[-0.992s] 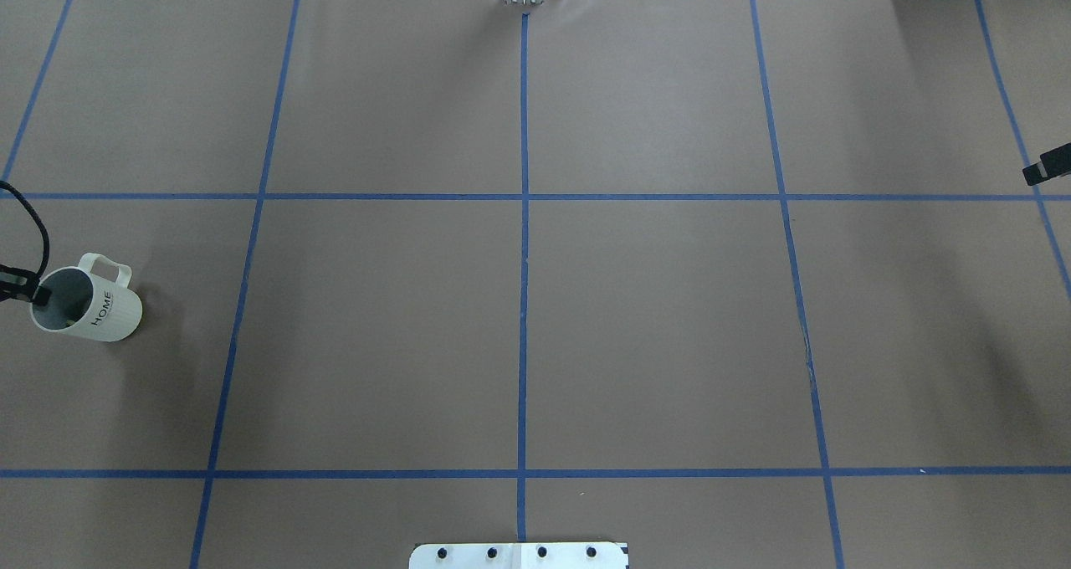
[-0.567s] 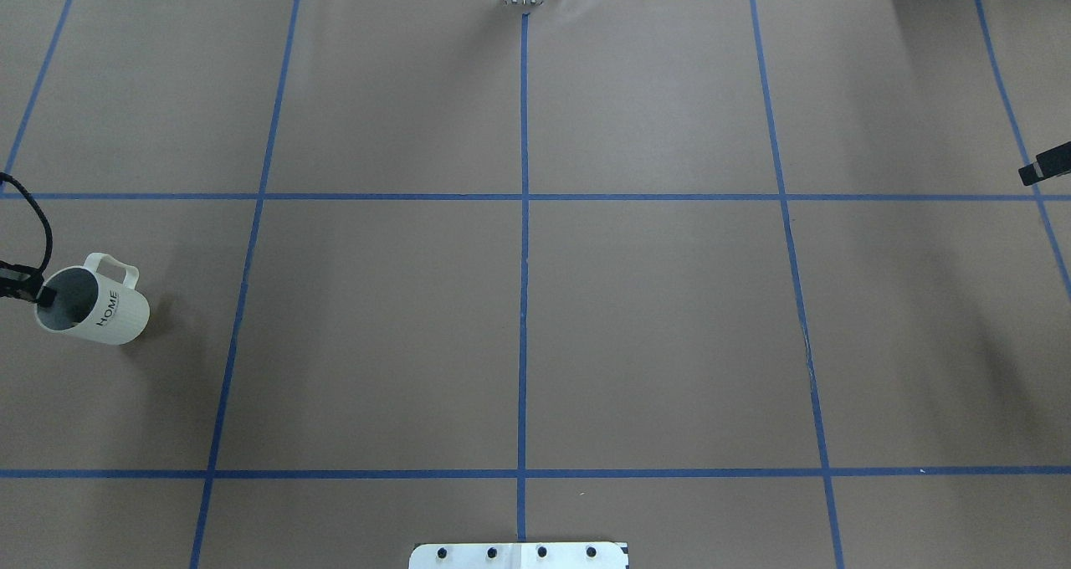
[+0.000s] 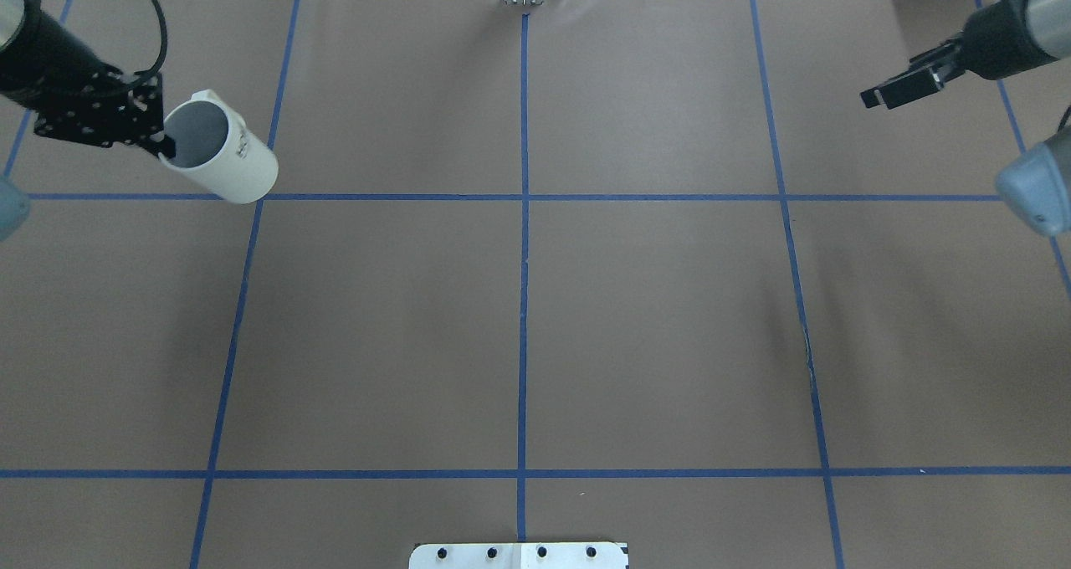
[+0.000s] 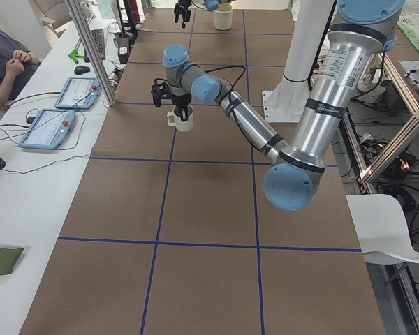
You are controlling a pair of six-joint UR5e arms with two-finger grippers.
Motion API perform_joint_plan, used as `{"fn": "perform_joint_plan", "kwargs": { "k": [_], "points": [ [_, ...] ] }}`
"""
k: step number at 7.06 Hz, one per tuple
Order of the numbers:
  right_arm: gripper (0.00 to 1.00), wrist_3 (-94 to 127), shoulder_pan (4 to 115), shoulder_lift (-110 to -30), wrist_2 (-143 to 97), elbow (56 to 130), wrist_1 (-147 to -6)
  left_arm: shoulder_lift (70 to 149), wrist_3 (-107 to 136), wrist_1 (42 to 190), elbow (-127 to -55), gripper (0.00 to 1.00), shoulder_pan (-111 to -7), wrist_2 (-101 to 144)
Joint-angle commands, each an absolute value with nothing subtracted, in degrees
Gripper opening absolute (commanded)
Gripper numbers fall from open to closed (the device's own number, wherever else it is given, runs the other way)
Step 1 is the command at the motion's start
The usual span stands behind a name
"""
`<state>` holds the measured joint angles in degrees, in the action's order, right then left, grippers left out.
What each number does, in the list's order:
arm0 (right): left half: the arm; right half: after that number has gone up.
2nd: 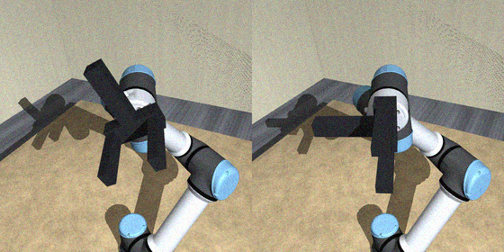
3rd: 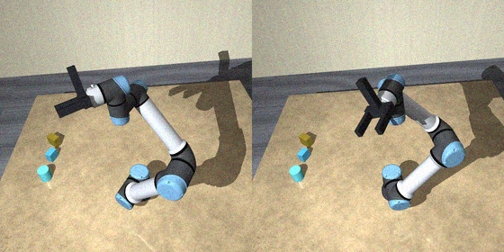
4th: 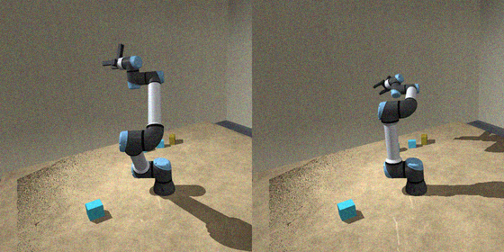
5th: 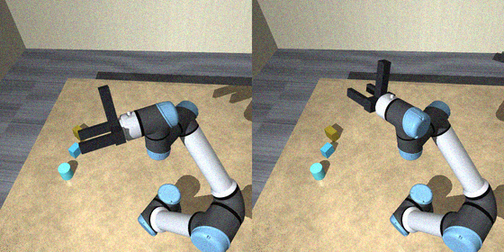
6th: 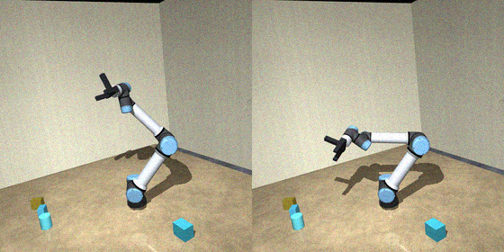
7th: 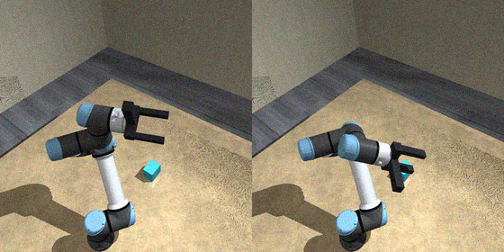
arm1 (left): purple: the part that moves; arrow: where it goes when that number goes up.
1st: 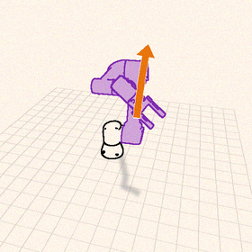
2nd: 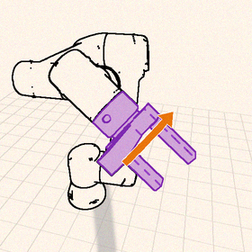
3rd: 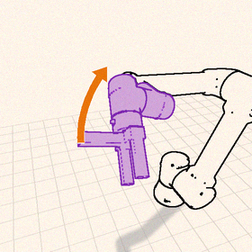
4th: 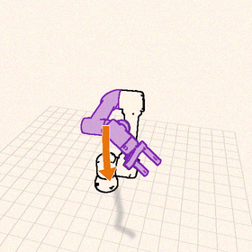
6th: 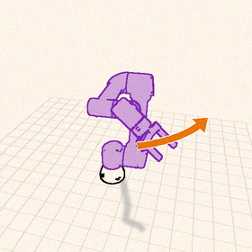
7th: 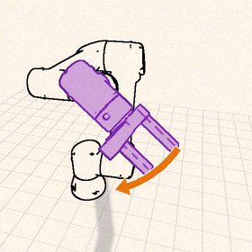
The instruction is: Left arm hands cup to right arm to dump lemon
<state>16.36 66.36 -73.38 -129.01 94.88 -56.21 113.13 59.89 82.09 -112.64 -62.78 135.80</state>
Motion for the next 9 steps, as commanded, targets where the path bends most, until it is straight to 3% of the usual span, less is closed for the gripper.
{"fn": "perform_joint_plan", "kwargs": {
  "k": [1,3,6,9],
  "points": [
    [0.99,20.88,57.0,-68.84,-119.32,95.18,-49.17,125.98,76.21,81.39,-107.6,0.0,-59.97,135.79],
    [0.99,26.18,47.77,-60.68,-108.25,95.88,-48.43,134.79,86.8,81.47,-103.29,0.0,-57.22,135.53],
    [0.99,26.46,35.65,-60.47,-89.12,103.34,-45.64,138.42,91.05,82.0,-99.68,0.0,-55.46,135.61],
    [0.99,22.25,24.45,-60.47,-72.7,103.36,-39.55,139.04,92.28,82.09,-99.23,0.0,-55.28,136.05]
  ]
}}
